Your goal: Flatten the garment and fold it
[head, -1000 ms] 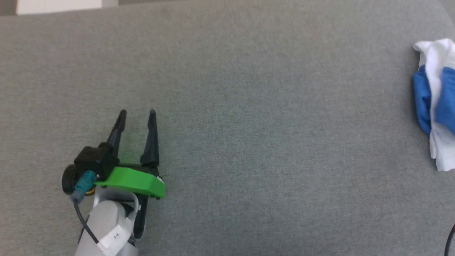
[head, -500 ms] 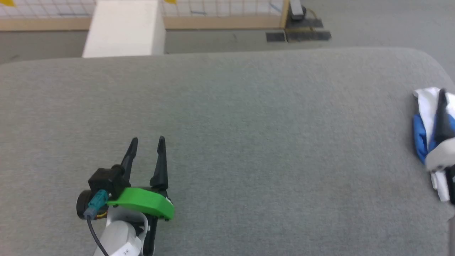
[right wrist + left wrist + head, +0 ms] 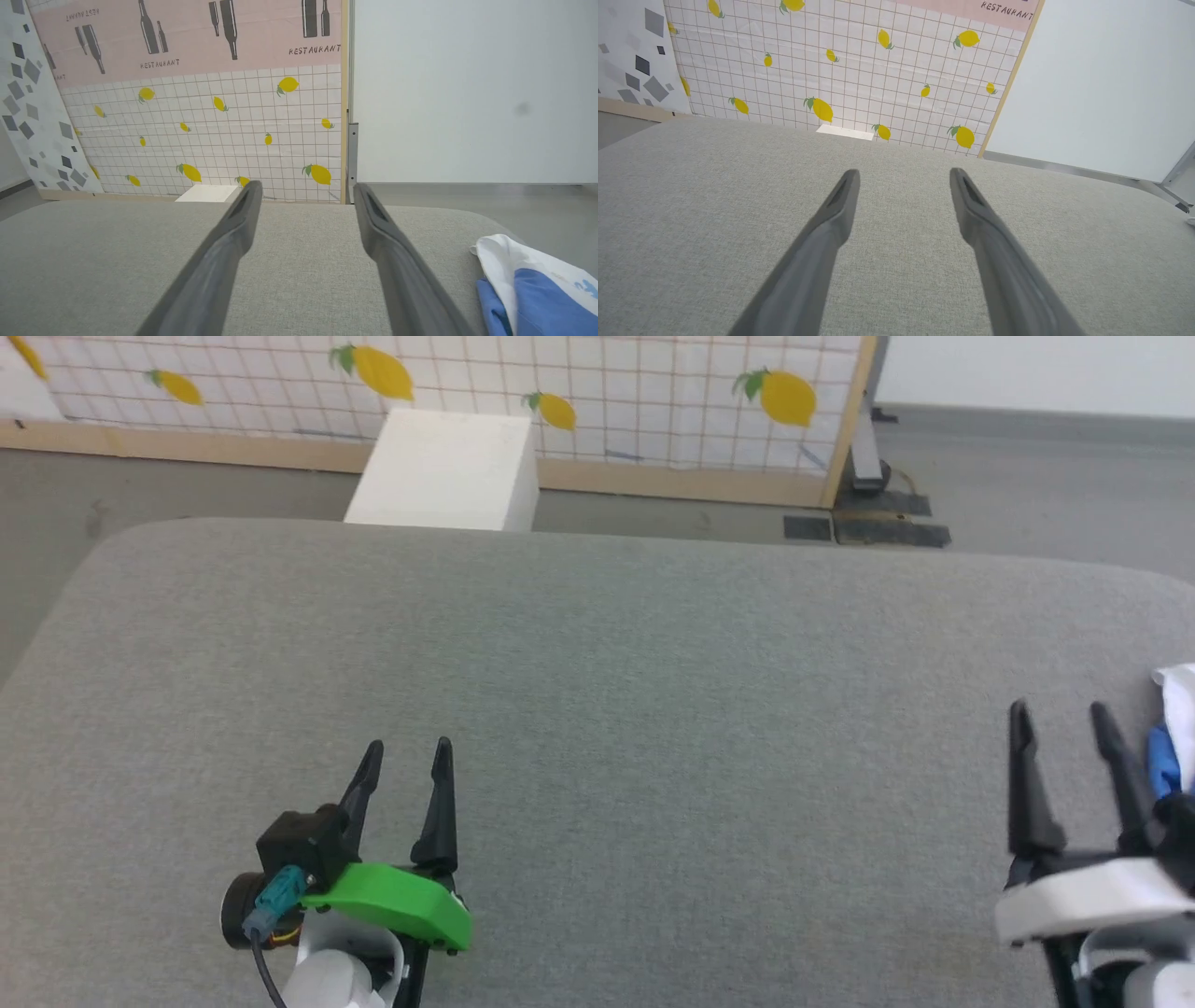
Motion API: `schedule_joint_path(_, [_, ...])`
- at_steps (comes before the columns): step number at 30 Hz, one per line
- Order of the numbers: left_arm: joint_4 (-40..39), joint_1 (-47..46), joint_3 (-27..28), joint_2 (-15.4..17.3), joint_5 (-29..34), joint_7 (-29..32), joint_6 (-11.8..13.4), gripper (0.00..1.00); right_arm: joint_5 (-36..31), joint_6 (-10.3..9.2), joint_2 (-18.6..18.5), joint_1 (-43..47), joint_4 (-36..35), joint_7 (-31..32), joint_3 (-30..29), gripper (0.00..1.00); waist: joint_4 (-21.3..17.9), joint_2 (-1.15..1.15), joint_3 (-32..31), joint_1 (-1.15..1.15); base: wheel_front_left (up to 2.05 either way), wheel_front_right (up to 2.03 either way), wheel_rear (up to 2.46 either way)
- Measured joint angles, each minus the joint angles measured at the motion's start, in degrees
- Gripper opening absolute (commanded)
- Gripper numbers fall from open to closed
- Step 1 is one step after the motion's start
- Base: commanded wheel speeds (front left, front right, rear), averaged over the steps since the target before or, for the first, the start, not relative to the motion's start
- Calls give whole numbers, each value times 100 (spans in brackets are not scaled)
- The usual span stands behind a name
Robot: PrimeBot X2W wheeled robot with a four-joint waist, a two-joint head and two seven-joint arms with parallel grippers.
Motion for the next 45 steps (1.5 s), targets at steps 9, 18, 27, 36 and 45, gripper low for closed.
schedule_joint_path(9, [9,165,-19,-15,1,0,22,100,300,0,25,474,126,-203,452,100,117,0,-154,0,0,0,0])
schedule_joint_path(18, [10,245,-30,-24,1,0,47,100,310,0,25,519,240,-236,532,100,79,0,-182,0,0,0,0])
schedule_joint_path(27, [14,270,-30,-26,-1,0,63,100,350,0,25,521,265,-244,500,100,65,0,-187,0,0,0,0])
schedule_joint_path(36, [24,269,-25,-26,0,3,69,0,365,0,24,520,265,-244,505,0,60,0,-186,0,0,0,0])
schedule_joint_path(45, [2,269,-9,-26,10,53,69,0,353,0,24,519,265,-219,517,0,38,0,-186,0,0,0,0])
